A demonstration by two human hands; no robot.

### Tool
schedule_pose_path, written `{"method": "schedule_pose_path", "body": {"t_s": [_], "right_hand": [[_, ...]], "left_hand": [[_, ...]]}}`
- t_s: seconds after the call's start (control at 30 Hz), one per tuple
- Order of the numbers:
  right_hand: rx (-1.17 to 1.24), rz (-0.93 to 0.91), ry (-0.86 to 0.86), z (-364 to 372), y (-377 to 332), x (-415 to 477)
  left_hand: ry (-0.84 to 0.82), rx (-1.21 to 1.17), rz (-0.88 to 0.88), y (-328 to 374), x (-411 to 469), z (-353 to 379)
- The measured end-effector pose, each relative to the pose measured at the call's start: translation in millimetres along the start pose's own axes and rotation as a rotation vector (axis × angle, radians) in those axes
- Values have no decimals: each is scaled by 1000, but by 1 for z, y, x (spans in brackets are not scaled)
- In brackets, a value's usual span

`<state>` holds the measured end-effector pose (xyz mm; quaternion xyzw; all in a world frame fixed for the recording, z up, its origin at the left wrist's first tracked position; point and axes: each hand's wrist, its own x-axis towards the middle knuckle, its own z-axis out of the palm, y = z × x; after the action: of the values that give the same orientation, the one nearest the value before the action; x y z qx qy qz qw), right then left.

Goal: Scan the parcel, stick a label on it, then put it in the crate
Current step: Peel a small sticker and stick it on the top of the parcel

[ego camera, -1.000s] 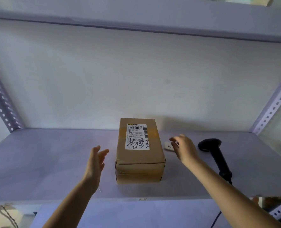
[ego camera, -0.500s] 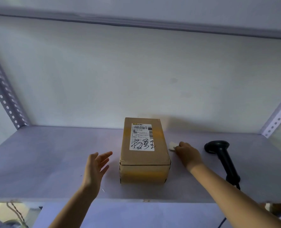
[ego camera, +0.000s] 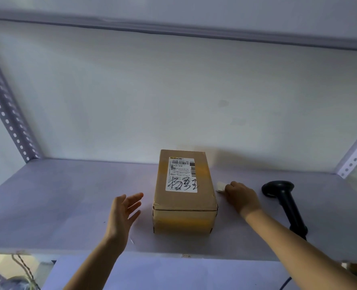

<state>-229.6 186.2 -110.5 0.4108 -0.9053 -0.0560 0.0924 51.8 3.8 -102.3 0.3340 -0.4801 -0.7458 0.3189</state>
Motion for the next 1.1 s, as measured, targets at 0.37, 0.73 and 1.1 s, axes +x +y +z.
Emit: {"method": "schedule_pose_path", "body": {"t_s": [0.37, 0.73, 1.1], "right_hand": [[374, 39, 644, -50, -3, -25], [520, -407, 1180, -132, -65, -88], [539, -344, 1152, -134, -76, -107]], "left_hand": [[32, -22, 201, 30, -20, 8], [-449, 492, 350, 87, -93, 83], [-525, 263, 233, 76, -110, 82]]}}
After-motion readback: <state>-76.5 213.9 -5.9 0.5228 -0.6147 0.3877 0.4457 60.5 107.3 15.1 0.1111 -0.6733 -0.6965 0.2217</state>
